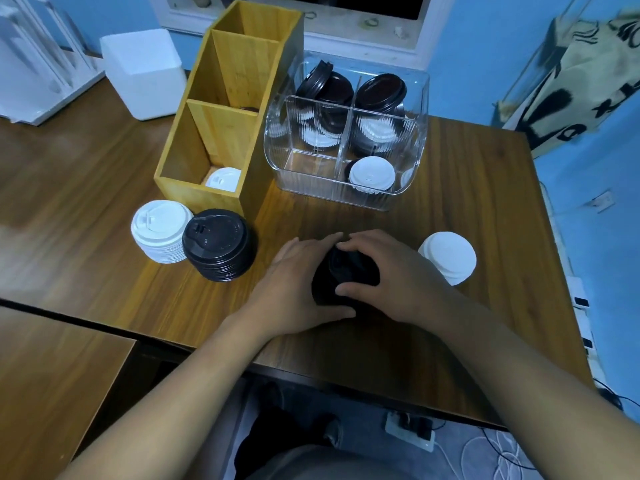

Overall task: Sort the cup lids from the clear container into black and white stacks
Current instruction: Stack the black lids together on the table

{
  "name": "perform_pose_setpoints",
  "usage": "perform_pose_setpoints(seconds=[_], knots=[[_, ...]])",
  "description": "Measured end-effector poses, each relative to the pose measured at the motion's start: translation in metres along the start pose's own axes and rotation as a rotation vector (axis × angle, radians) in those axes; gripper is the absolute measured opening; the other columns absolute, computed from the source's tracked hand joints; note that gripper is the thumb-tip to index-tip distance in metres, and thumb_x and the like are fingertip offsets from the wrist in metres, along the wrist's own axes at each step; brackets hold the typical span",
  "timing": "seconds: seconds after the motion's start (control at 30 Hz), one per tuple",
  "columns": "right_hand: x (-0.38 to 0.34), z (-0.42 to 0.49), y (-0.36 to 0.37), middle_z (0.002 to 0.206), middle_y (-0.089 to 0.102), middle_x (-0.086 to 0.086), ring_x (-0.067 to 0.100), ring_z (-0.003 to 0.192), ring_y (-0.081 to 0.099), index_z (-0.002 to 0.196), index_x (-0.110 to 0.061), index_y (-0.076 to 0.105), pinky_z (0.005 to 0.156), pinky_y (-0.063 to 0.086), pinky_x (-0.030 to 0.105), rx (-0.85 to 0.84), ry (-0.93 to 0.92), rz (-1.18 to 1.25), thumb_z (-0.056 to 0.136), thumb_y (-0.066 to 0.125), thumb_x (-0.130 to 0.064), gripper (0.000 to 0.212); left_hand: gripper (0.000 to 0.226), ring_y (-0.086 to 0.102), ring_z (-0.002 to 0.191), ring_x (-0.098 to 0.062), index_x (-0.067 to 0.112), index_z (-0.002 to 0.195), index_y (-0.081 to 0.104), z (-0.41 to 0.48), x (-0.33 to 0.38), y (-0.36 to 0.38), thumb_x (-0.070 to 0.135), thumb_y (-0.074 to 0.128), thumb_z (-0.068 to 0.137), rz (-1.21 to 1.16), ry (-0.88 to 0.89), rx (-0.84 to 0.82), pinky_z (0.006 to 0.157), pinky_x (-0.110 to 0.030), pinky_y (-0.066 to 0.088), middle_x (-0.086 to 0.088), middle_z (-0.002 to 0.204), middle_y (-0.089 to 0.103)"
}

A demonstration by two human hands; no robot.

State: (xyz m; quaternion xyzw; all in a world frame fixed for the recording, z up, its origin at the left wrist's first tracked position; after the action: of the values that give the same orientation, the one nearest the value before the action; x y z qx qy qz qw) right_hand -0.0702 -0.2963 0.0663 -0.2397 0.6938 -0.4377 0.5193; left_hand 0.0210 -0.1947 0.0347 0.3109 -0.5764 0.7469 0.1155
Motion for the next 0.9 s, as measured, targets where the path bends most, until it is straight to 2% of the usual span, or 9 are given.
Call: perform_pose_setpoints(seconds=[0.17, 0.23, 0.3, 0.37, 0.47, 0.6, 0.7, 0.8, 0.9], knots=[[-0.004, -0.01, -0.005, 0.151, 0.04, -0.018, 0.007, 0.135, 0.041, 0.145, -0.043, 0.033, 0.109, 0.044, 0.039, 0.034, -0.019, -0.019, 0.086, 0.062, -0.064, 0.069, 0.09, 0.05, 0.117, 0.0, 0.029, 0.15, 0.042, 0.004, 0.005, -0.004, 0.066, 0.078, 0.077, -0.045, 0.056, 0.047, 0.11, -0.046, 0.039, 0.015, 0.131, 0.059], [0.01, -0.024, -0.025, 0.151, 0.041, -0.018, 0.005, 0.135, 0.039, 0.144, -0.042, 0.036, 0.11, 0.039, 0.035, 0.131, -0.003, 0.015, 0.085, 0.062, -0.065, 0.068, 0.091, 0.052, 0.122, -0.006, 0.027, 0.151, 0.042, 0.006, 0.004, -0.005, 0.066, 0.078, 0.077, -0.034, 0.056, 0.041, 0.116, -0.035, 0.033, 0.013, 0.134, 0.059], [0.041, -0.04, -0.051, 0.153, 0.038, -0.017, 0.008, 0.138, 0.036, 0.142, -0.042, 0.038, 0.11, 0.035, 0.035, 0.27, 0.102, -0.061, 0.082, 0.067, -0.064, 0.069, 0.093, 0.05, 0.13, -0.012, 0.024, 0.151, 0.042, 0.011, -0.001, -0.006, 0.061, 0.081, 0.076, -0.03, 0.035, 0.045, 0.115, -0.024, 0.028, 0.009, 0.139, 0.057], [0.077, -0.053, -0.063, 0.157, 0.03, -0.014, 0.015, 0.143, 0.03, 0.142, -0.043, 0.036, 0.11, 0.036, 0.043, 0.306, 0.26, -0.153, 0.078, 0.073, -0.061, 0.077, 0.094, 0.044, 0.136, -0.014, 0.025, 0.153, 0.04, 0.018, -0.011, -0.008, 0.057, 0.083, 0.076, -0.074, -0.033, 0.037, 0.115, -0.029, 0.032, 0.007, 0.145, 0.053], [0.107, -0.058, -0.05, 0.16, 0.023, -0.012, 0.018, 0.146, 0.025, 0.146, -0.042, 0.034, 0.111, 0.037, 0.044, 0.21, 0.354, -0.116, 0.08, 0.076, -0.052, 0.08, 0.093, 0.038, 0.14, -0.017, 0.031, 0.153, 0.038, 0.03, -0.026, -0.013, 0.054, 0.084, 0.076, -0.096, -0.113, 0.05, 0.118, -0.036, 0.03, 0.008, 0.148, 0.048], [0.102, -0.051, -0.035, 0.156, 0.032, -0.01, 0.018, 0.141, 0.034, 0.145, -0.039, 0.038, 0.111, 0.037, 0.041, 0.252, 0.328, -0.055, 0.081, 0.079, -0.041, 0.077, 0.089, 0.038, 0.137, -0.014, 0.039, 0.149, 0.039, 0.035, -0.035, -0.021, 0.044, 0.087, 0.075, -0.153, -0.205, 0.031, 0.117, -0.038, 0.031, 0.011, 0.143, 0.049], [0.085, -0.037, -0.021, 0.156, 0.03, -0.011, 0.015, 0.14, 0.034, 0.144, -0.04, 0.036, 0.11, 0.039, 0.039, 0.245, 0.251, -0.044, 0.08, 0.08, -0.04, 0.078, 0.09, 0.042, 0.137, -0.01, 0.042, 0.147, 0.04, 0.035, -0.033, -0.023, 0.049, 0.085, 0.069, -0.168, -0.205, 0.001, 0.119, -0.044, 0.034, 0.019, 0.142, 0.05], [0.067, -0.022, -0.014, 0.156, 0.031, -0.008, 0.014, 0.14, 0.034, 0.146, -0.036, 0.038, 0.11, 0.039, 0.037, 0.244, 0.19, -0.066, 0.081, 0.079, -0.038, 0.076, 0.1, 0.036, 0.133, -0.001, 0.034, 0.151, 0.034, 0.034, -0.025, -0.029, 0.042, 0.091, 0.069, -0.195, -0.243, 0.022, 0.117, -0.03, 0.03, 0.024, 0.138, 0.041], [0.053, -0.012, -0.007, 0.155, 0.033, -0.007, 0.014, 0.139, 0.035, 0.147, -0.033, 0.04, 0.109, 0.039, 0.035, 0.254, 0.125, -0.072, 0.082, 0.078, -0.036, 0.075, 0.095, 0.042, 0.129, -0.003, 0.034, 0.144, 0.039, 0.04, -0.013, -0.034, 0.049, 0.092, 0.066, -0.142, -0.23, 0.081, 0.111, -0.028, 0.038, 0.017, 0.138, 0.046]])
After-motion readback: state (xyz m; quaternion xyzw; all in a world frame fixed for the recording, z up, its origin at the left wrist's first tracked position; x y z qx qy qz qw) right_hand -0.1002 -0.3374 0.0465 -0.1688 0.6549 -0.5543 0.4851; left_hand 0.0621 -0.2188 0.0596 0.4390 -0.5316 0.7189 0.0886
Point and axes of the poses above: each hand's wrist, its own z-axis towards the middle knuckle, its own y-axis out of the palm, x = y × z, the point moved 9 cm from there along z, towards the middle knuckle
